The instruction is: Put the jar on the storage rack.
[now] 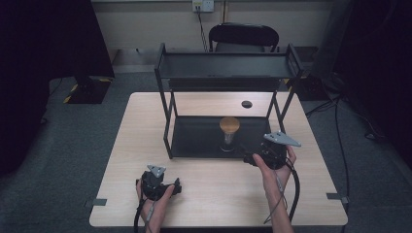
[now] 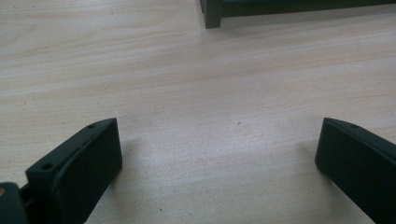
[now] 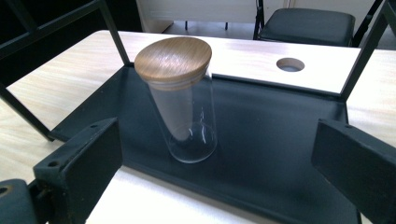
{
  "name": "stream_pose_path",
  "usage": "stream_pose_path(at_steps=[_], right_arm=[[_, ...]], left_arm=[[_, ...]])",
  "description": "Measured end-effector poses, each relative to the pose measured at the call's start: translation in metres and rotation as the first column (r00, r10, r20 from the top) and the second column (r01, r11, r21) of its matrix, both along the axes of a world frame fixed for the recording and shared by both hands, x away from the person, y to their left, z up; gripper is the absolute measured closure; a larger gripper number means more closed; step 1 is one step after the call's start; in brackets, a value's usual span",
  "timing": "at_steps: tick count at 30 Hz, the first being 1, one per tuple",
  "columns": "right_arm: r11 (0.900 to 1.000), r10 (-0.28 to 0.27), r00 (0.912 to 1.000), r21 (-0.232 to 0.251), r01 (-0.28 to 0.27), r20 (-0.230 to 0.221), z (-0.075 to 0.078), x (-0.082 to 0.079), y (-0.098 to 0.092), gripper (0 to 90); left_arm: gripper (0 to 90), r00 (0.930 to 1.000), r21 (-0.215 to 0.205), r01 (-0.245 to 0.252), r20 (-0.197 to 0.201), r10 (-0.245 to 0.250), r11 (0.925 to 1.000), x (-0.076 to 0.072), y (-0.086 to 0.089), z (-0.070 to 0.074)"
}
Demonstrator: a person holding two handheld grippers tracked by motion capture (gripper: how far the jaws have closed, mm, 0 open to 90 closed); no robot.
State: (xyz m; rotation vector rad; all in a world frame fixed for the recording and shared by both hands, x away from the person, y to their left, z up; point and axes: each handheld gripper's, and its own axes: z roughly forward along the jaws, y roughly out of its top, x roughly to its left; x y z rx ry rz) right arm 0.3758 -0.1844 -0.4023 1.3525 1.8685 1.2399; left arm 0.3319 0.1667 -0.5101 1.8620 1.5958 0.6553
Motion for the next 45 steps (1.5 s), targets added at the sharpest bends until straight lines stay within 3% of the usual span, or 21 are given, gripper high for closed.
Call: stream_pose_path(at_steps=[13, 28, 45], right_arm=[[1.000, -0.022, 0.9998, -0.010, 0.022, 0.002, -0.008, -0.022, -0.010, 1.2], [0.999, -0.048, 0.9988, 0.010, 0.048, -0.006, -0.035, -0.042, -0.019, 1.1], [0.997, -0.082, 0.9962, -0.009, 0.082, -0.029, -0.060, -0.058, -0.026, 1.1]], left_arm=[[0.1, 1.0000, 0.000, 0.000, 0.000, 0.000, 1.0000, 0.000, 0.000, 0.000], [0.1, 1.0000, 0.001, -0.007, 0.000, 0.007, 1.0000, -0.001, -0.001, 0.000], [0.2, 0.9999, 0.001, -0.015, 0.000, 0.015, 0.9999, -0.001, -0.001, 0.000]])
